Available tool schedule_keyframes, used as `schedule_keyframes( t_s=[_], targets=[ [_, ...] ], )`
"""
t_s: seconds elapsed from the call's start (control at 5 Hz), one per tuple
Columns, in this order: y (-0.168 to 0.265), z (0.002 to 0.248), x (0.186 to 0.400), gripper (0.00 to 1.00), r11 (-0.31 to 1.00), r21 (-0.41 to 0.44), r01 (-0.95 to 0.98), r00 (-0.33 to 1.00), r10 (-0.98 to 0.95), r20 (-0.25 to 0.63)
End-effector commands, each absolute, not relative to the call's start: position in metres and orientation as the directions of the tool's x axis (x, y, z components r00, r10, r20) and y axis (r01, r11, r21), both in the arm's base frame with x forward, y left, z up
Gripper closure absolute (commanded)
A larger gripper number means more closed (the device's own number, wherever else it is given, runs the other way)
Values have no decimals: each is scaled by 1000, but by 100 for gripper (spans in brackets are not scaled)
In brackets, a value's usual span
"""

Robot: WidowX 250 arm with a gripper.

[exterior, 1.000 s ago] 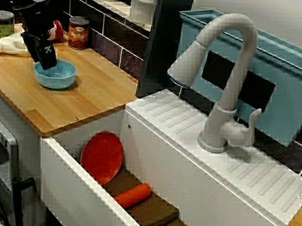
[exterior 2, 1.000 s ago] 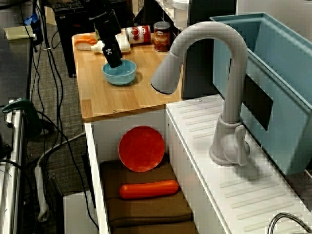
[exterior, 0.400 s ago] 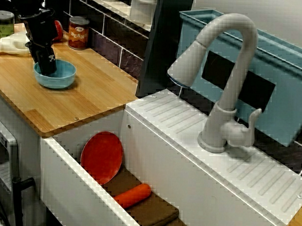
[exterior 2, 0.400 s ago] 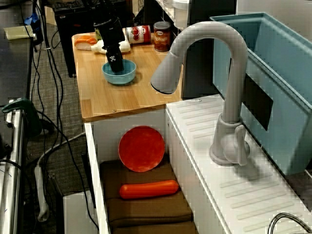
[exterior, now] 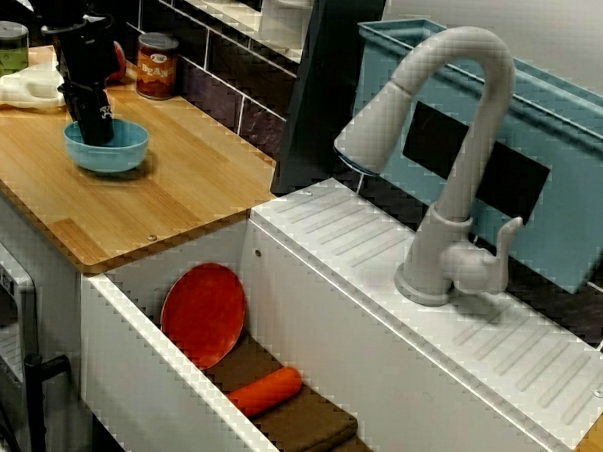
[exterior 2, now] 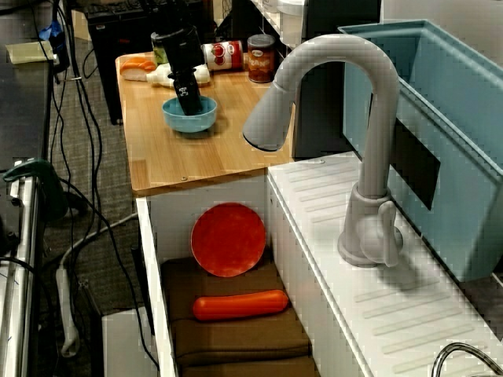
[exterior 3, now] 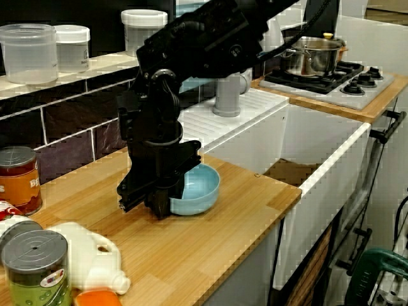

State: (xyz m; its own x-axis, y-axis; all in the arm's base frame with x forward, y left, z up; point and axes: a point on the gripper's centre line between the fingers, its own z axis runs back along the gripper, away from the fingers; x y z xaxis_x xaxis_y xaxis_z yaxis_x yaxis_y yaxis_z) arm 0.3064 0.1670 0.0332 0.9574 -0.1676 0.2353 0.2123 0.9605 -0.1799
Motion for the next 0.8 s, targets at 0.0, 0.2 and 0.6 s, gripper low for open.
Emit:
schedule_keyframes(
  t_s=[0.0, 0.2, 0.6],
  targets=[
    [149, 62, 317, 100, 930, -192, 314, 934, -266, 238],
    [138, 64, 319, 100, 938, -158, 310, 926, -260, 273],
    [102, 63, 313, 100, 940, -125, 317, 906, -261, 332]
  ],
)
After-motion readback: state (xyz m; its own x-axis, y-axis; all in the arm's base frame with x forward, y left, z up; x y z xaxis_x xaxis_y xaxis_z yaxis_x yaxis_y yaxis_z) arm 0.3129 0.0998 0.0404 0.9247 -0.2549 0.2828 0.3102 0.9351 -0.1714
